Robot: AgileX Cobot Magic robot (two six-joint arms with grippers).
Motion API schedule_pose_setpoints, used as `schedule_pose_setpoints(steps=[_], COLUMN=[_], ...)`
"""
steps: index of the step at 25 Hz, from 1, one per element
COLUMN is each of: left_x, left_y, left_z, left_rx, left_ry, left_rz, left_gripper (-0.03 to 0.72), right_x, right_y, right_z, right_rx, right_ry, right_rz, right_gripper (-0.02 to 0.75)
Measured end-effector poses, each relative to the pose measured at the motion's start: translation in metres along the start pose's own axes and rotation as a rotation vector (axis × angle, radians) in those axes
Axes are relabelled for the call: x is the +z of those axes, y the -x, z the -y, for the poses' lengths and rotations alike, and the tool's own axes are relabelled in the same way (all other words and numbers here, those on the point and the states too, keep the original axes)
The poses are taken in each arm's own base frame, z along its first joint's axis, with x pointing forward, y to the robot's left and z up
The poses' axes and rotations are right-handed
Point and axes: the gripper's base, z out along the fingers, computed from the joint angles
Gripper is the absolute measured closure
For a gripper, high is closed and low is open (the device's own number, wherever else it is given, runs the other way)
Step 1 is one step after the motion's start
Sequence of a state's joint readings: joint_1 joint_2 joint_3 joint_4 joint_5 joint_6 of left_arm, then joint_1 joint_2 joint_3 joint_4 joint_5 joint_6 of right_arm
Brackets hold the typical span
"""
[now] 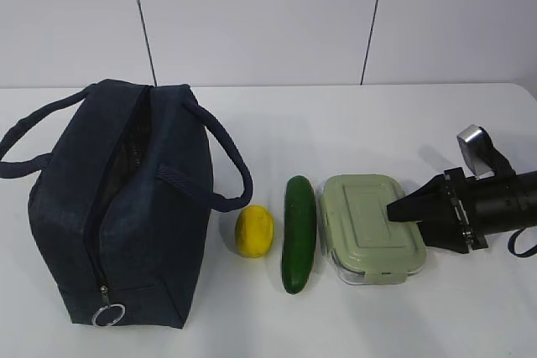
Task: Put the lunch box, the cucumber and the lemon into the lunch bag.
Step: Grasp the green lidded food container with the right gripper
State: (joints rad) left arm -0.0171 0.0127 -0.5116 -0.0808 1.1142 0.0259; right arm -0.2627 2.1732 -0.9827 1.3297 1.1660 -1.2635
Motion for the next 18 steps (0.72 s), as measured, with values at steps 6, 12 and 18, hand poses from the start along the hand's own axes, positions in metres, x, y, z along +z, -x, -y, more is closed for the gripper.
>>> schedule_pose_setpoints(steps=[6, 12, 18], left_x=[0.0000, 0.0000, 0.0000], left_y=[0.0000, 0.0000, 0.0000], left_z=[0.0000, 0.0000, 0.0000], left_rx=[0.000, 0.000, 0.000], left_ry=[0.000, 0.000, 0.000], left_rz=[0.000, 0.000, 0.000], left_gripper=[0.424, 0.424, 0.424], right_x=[0.0037, 0.0087, 0.0084], right_y=[-0.0017, -0.0004, 0.0003], right_z=[-0.0009, -0.0045, -0.0046], right_rx=[-0.004, -0.028, -0.030], right_ry=[-0.001, -0.003, -0.006], right_rz=[-0.022, -0.047, -0.050], right_gripper=[0.256, 0.256, 0.256])
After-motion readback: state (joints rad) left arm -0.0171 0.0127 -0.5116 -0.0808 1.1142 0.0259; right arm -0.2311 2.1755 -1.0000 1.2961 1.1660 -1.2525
